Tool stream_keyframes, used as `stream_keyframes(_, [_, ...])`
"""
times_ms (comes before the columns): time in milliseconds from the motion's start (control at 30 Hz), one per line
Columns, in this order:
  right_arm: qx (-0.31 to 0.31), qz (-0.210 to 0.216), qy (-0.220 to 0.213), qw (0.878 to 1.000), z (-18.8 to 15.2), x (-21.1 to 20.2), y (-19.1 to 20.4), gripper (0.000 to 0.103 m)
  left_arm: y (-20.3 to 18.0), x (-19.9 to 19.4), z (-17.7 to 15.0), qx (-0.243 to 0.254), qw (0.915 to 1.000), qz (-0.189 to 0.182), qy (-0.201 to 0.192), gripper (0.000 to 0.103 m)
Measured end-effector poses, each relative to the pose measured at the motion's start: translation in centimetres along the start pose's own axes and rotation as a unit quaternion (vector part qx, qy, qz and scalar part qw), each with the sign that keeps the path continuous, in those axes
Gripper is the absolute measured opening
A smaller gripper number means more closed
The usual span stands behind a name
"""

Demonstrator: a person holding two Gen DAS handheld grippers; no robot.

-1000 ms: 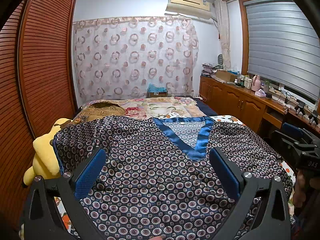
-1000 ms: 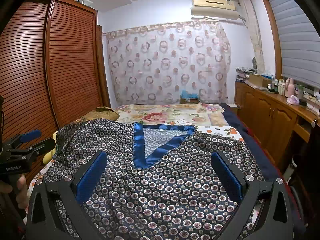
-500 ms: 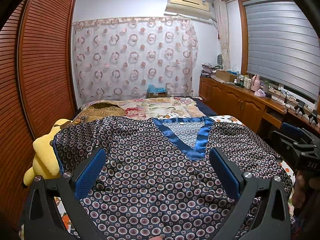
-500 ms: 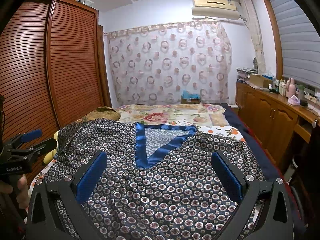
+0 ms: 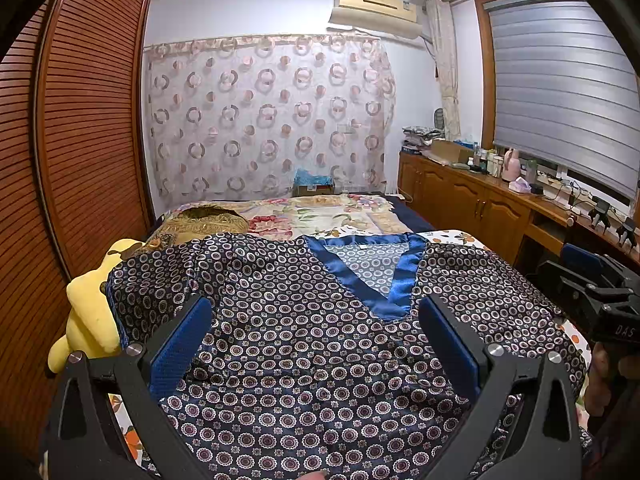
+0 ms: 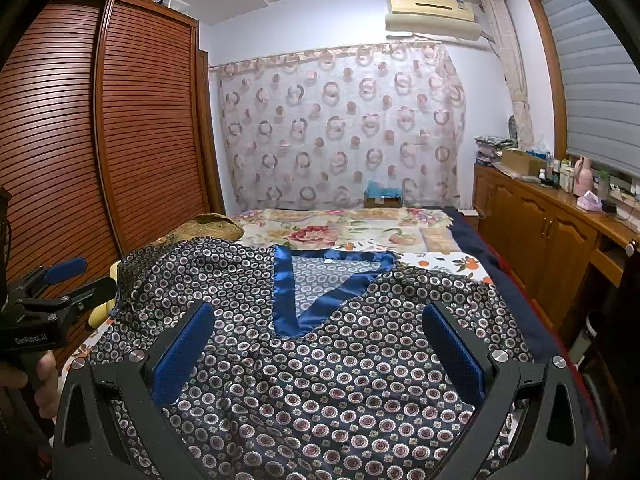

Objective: Fold small clothes

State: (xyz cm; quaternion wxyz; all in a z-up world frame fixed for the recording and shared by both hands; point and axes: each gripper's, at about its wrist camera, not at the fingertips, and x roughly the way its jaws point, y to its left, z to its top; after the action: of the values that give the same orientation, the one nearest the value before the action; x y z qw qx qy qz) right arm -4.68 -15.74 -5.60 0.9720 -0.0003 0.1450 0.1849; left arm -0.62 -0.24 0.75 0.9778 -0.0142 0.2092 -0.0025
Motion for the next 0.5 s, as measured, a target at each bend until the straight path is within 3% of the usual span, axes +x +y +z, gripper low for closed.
stream_keyframes(500, [0.000, 0.000, -0.001, 1.000, 0.01, 0.04, 0.00, 0.103, -0.14, -0.17, 0.06, 0.001, 1.0000, 0.000, 0.000, 0.103])
